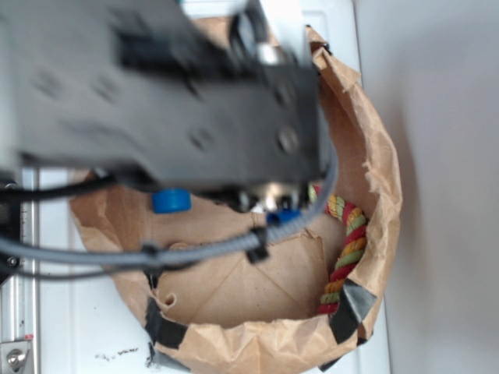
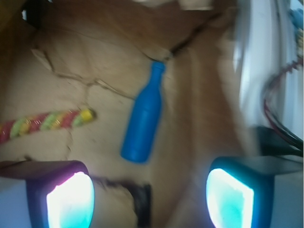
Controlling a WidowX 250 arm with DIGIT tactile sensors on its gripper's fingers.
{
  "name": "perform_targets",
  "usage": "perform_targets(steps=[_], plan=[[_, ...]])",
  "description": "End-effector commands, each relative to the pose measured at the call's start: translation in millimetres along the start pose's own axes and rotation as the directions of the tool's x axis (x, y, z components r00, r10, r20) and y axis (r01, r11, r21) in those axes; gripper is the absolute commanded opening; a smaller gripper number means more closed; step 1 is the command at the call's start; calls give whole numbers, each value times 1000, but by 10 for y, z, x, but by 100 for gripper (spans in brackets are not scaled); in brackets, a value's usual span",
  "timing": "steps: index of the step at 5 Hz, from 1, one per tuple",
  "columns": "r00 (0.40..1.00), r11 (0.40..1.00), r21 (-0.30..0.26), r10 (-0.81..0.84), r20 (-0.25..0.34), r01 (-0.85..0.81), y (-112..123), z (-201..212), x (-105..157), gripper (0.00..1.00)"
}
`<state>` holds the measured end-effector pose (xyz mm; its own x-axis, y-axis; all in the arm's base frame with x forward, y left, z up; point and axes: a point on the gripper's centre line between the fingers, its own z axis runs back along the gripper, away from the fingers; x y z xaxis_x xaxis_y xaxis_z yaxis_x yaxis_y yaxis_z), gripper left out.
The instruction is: Grab the blue bottle.
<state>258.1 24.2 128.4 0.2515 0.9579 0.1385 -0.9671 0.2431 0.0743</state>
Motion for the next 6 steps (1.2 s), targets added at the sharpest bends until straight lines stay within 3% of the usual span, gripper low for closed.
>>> perform_targets(steps=[1, 2, 3, 4, 5, 6], plan=[[996, 999, 37, 2, 94, -5, -98, -492, 221, 100], [992, 995, 103, 4, 126, -17, 304, -672, 107, 100], [986, 994, 110, -10, 169, -9, 543, -730, 121, 100], [990, 997, 74, -32, 135, 23, 748, -640, 74, 100], [992, 997, 51, -60, 115, 54, 575, -638, 312, 100], [990, 997, 60, -64, 125, 57, 550, -710, 322, 100]])
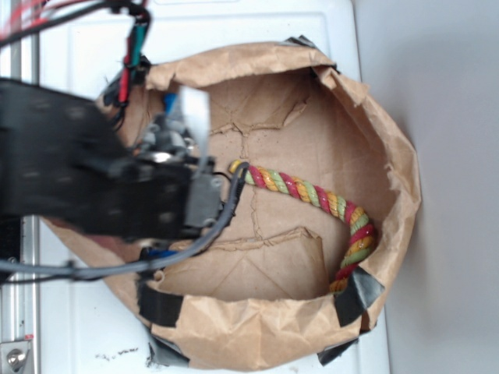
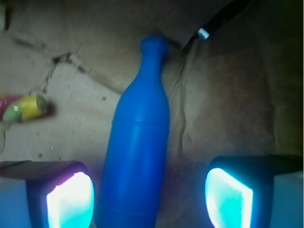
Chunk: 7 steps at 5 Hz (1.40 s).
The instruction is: Grab the blue bottle.
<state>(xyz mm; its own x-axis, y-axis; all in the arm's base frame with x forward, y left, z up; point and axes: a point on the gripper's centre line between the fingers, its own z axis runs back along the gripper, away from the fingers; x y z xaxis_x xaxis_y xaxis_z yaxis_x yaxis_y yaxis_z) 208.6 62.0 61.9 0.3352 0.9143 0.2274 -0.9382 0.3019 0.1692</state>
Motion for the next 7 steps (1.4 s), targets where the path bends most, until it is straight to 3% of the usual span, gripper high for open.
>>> perform_targets(steps=[1, 5, 6, 7], plan=[[999, 999, -24, 23, 26, -23, 44, 1, 175, 100], [999, 999, -24, 23, 26, -23, 44, 1, 175, 100], [998, 995, -104, 8, 57, -2, -66, -137, 258, 100], [994, 996, -91, 13, 111, -3, -120, -284, 252, 100]])
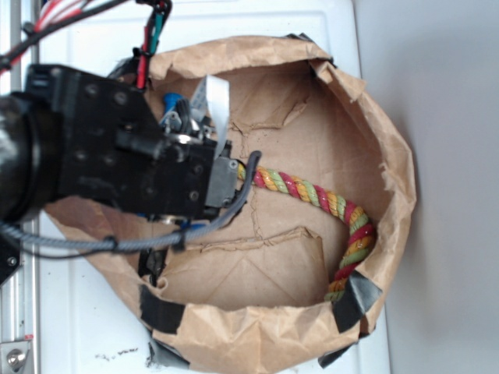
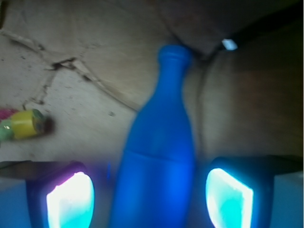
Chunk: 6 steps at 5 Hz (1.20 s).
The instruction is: Grab the blue bottle.
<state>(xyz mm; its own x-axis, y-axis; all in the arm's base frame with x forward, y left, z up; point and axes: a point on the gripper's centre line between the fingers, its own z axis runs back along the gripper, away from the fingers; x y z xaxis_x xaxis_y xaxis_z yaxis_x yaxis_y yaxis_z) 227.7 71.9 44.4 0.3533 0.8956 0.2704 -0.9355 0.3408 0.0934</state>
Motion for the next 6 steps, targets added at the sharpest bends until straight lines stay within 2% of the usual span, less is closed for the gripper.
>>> perform_targets(steps=[1, 2, 4, 5, 6], plan=[[997, 999, 4, 46, 57, -47, 91, -110, 120, 0], [997, 999, 14, 45, 69, -46, 79, -79, 107, 0], [999, 999, 19, 32, 35, -33, 6, 233, 138, 0], [995, 999, 13, 36, 93, -37, -82, 754, 116, 0], [983, 998, 9, -61, 175, 60, -199, 1067, 30, 0]])
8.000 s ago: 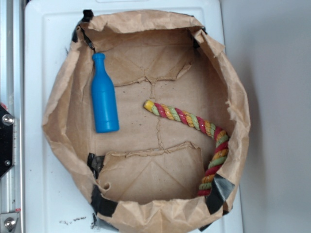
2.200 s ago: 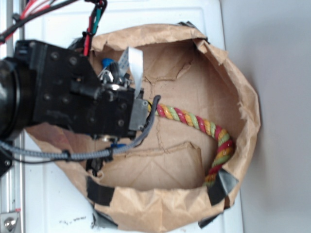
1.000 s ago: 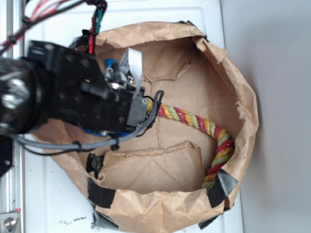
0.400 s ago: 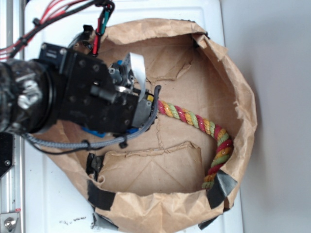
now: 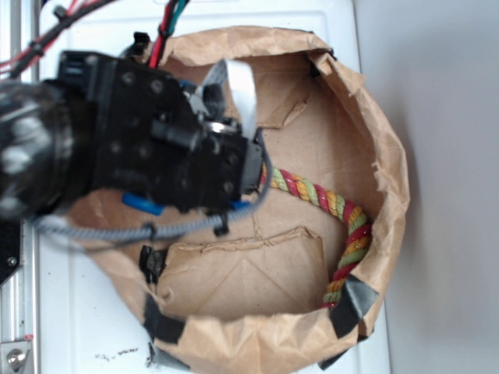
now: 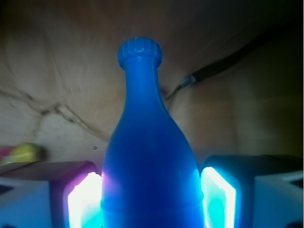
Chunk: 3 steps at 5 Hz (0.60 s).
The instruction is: Grab the blue bottle.
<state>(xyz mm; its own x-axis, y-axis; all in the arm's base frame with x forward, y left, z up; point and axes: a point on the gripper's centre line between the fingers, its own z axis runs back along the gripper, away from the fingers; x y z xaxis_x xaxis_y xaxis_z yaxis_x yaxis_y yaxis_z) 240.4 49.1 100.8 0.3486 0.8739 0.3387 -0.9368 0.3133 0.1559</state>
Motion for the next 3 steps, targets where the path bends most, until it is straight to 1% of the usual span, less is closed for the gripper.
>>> perform_targets(steps=[1, 2, 3], plan=[[982, 986, -94, -121, 147, 136, -89, 723, -25, 0], [984, 980, -114, -153, 91, 163, -164, 884, 34, 0], [985, 974, -148, -175, 6, 174, -157, 1040, 180, 0]])
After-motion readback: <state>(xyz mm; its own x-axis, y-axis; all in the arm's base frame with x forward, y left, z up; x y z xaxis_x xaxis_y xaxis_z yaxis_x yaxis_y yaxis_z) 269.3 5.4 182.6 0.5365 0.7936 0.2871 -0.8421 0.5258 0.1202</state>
